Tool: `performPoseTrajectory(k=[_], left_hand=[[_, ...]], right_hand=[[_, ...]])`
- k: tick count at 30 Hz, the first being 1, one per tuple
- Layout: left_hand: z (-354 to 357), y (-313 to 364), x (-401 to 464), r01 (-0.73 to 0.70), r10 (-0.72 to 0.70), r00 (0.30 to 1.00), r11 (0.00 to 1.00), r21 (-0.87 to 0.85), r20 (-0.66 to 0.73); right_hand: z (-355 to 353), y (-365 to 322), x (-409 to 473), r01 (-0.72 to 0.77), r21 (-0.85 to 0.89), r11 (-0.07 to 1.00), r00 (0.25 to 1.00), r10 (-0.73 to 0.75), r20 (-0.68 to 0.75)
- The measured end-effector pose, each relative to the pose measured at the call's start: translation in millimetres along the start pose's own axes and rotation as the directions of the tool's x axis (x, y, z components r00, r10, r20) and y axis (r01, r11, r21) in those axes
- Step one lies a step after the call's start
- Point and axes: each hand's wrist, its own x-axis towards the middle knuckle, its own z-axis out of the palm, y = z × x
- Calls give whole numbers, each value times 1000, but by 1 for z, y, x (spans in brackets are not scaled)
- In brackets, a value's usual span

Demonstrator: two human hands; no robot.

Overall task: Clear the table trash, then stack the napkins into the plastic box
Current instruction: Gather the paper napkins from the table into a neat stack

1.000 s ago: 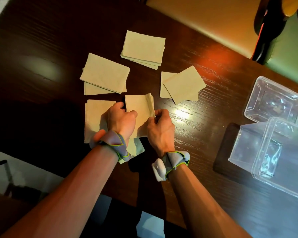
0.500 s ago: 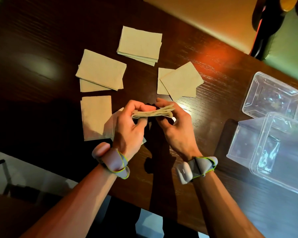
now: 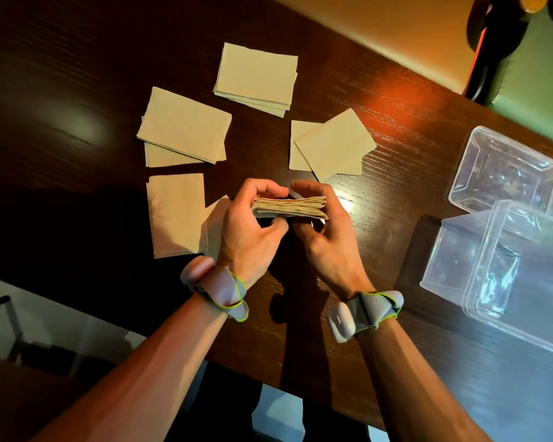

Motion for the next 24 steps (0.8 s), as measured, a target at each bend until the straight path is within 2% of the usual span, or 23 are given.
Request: performPoseTrajectory(k=[9, 13, 17, 21, 24], left_hand=[[0, -3, 0, 7, -6, 1000, 997, 79, -10], [-2, -6, 1, 37, -35, 999, 992, 121, -13], [-14, -5, 1, 64, -55, 996, 988, 138, -70], [-41, -9, 6, 225, -227, 967, 974, -30, -112], [-73, -18, 11, 282, -284, 946, 959, -39, -156]], right_hand=[[6, 12, 1, 7, -66, 998, 1000, -6, 15], [9, 10, 3, 67, -119, 991, 998, -65, 24], [11, 0, 5, -25, -92, 995, 1000, 24, -16], [27, -13, 8, -133, -112, 985, 991, 134, 7], [62, -23, 11, -273, -52, 961, 960, 276, 54]])
